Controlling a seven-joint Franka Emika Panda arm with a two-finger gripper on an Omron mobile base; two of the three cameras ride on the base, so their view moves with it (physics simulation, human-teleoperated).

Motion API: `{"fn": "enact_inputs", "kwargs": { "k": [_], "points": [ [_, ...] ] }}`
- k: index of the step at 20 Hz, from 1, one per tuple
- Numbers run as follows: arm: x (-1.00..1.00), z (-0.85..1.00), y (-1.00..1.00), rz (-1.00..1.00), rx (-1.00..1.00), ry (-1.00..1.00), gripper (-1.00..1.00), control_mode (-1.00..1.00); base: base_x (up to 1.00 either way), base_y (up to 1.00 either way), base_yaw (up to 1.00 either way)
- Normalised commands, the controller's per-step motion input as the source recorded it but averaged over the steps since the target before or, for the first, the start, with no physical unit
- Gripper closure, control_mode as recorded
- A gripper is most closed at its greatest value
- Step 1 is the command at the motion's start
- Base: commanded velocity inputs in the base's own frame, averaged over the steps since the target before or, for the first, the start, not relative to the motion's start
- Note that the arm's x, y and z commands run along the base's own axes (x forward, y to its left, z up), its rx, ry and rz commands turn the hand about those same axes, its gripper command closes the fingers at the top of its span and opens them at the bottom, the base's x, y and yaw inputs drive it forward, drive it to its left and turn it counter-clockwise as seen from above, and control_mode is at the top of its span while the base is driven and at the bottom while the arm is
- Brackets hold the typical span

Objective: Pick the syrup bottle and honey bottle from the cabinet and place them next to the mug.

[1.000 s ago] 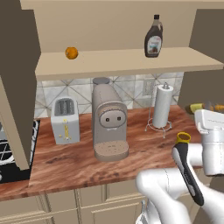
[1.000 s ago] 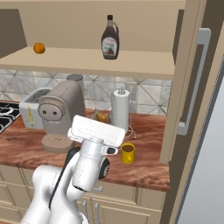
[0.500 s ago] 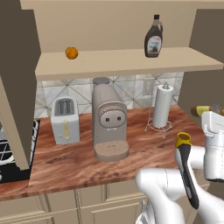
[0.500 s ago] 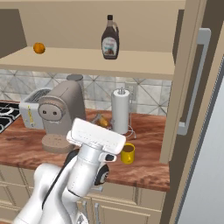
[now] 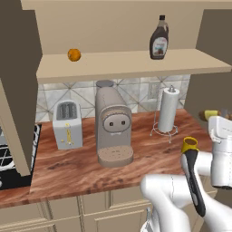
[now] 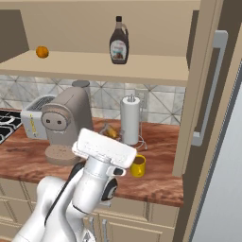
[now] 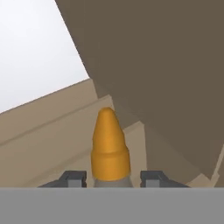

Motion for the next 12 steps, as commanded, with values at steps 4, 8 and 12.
{"fn": "enact_inputs", "kwargs": {
  "k": [4, 8, 12],
  "points": [
    [-0.60, -1.00, 0.49, 0.27, -0.75, 0.33, 1.00, -1.00, 0.00, 0.00, 0.00],
    [-0.61, -0.90, 0.58, 0.32, -0.80, 0.45, 1.00, -1.00, 0.00, 0.00, 0.00],
    [-0.59, -0.88, 0.49, 0.35, -0.75, 0.59, 1.00, -1.00, 0.00, 0.00, 0.00]
  ]
}}
